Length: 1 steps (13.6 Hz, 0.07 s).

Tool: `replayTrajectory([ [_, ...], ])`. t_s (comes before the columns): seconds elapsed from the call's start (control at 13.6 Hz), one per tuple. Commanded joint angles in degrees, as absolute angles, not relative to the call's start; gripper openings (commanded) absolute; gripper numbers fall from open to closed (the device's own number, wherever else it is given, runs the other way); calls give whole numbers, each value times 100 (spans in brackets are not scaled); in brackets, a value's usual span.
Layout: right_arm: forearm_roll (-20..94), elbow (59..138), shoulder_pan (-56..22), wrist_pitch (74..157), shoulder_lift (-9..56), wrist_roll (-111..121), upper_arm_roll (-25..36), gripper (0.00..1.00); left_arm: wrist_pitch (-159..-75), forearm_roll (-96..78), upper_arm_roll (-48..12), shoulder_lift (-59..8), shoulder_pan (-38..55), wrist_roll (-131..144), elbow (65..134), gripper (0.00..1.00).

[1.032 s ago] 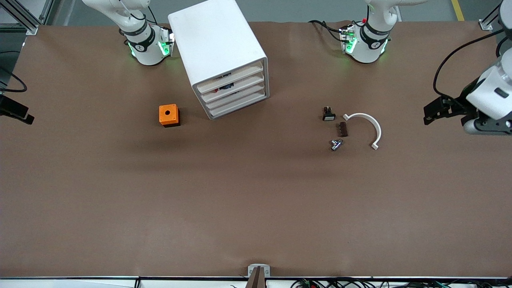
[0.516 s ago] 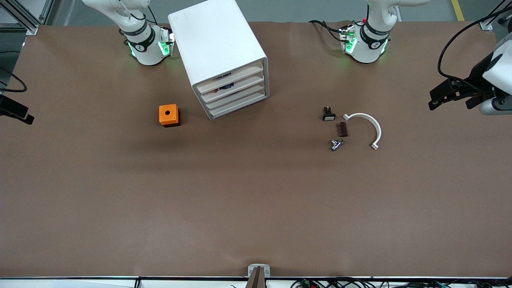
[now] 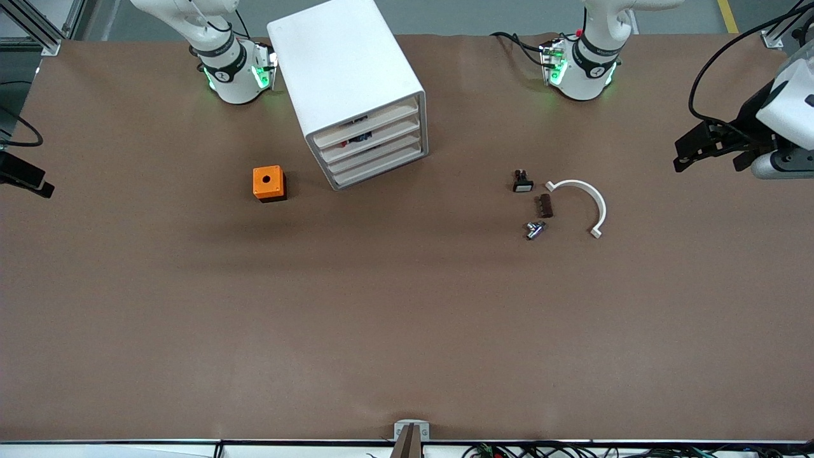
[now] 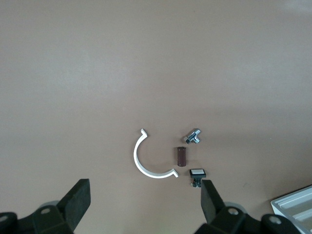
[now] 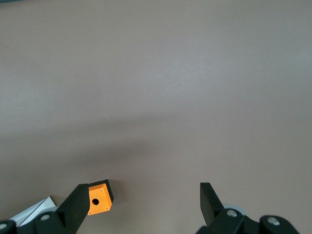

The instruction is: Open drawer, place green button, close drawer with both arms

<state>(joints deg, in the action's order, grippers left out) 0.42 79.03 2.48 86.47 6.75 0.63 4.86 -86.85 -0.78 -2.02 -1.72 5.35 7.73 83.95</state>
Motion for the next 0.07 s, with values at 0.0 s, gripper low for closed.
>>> replayTrajectory([
  [0.0, -44, 7849, 229, 8640, 677, 44, 475, 100, -8569, -132, -193, -184, 527, 826, 8288, 100],
])
